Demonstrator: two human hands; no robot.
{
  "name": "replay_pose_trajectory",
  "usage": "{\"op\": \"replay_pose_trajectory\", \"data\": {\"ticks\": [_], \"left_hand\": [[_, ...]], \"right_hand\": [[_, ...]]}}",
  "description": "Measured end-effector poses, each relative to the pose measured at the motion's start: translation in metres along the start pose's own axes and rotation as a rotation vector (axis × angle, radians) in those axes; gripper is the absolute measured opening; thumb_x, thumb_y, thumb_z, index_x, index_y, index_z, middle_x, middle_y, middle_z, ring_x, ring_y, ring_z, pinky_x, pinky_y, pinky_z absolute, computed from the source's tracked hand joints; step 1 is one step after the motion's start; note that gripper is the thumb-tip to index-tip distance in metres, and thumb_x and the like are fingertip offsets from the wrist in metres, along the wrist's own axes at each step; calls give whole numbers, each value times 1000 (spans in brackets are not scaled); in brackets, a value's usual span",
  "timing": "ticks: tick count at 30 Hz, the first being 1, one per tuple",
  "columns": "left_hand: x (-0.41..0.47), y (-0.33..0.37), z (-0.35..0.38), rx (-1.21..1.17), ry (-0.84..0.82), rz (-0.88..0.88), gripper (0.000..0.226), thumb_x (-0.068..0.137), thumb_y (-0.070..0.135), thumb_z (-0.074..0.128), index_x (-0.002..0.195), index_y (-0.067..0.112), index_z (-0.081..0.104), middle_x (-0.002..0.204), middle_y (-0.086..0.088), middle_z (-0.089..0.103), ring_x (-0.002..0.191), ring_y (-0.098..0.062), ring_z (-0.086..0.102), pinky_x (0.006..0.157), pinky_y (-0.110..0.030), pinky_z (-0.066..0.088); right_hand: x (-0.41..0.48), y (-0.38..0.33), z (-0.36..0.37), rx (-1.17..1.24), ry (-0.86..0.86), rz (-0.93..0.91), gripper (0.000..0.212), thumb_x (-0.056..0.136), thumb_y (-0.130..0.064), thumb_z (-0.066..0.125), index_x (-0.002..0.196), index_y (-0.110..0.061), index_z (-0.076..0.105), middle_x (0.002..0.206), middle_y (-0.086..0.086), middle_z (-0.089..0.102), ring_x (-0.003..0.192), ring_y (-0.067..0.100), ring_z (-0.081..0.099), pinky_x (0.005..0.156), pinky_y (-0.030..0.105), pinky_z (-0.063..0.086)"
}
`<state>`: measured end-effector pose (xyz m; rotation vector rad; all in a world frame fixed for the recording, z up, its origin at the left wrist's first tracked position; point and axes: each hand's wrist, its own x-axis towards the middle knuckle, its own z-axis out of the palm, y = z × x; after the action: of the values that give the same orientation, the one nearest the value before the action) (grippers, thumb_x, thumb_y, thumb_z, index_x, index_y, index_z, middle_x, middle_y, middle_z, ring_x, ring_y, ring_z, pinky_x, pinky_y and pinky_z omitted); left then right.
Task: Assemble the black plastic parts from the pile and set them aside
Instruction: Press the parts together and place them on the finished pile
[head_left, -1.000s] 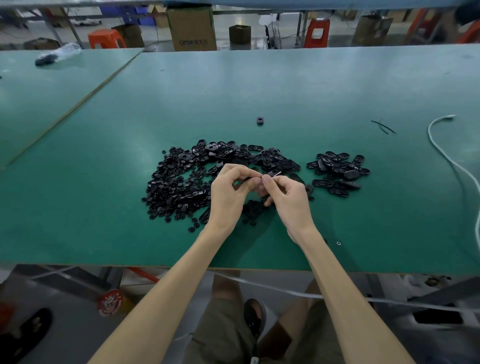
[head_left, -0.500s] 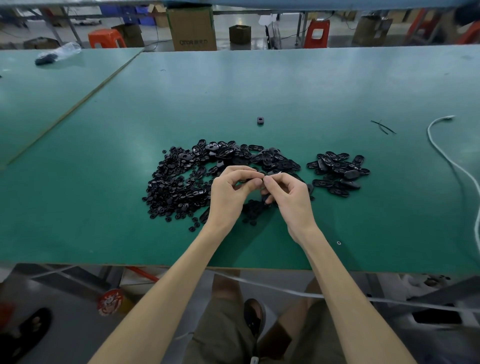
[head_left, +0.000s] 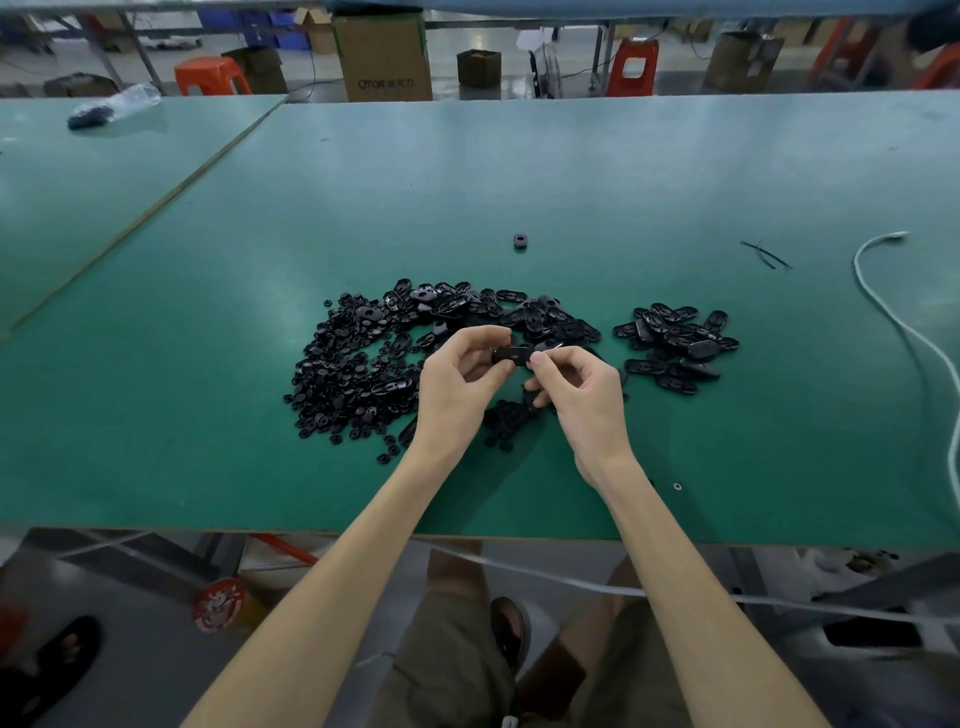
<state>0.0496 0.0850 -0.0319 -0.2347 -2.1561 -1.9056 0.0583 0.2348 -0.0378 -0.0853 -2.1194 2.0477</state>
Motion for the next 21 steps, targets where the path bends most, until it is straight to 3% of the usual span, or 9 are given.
{"op": "replay_pose_trajectory", "data": {"ticks": [6,13,21], "left_hand": [[1,-4,-2,-139,54,-75,21,89,8,80,108,11,74,96,-2,77,83,-22,78,78,-26,60],[2,-6,-2,-169,83,-89,9,94,10,75,103,11,77,93,-1,78,86,-16,74,72,-30,62],[1,-6,-1,-114,24,-38,9,94,11,74,103,14,77,96,0,78,91,-18,76,73,-28,61]], "right_hand": [[0,0,1,-18,15,6,10,100,-20,70,93,-14,73,72,3,75,59,11,66,66,23,54],[-1,-2,2,-77,11,-18,11,100,-18,70,95,-8,73,73,5,75,60,12,66,65,23,55],[-1,-4,2,-158,-8,-70,11,101,-19,70,98,-9,73,93,9,75,63,14,66,67,25,55]]}}
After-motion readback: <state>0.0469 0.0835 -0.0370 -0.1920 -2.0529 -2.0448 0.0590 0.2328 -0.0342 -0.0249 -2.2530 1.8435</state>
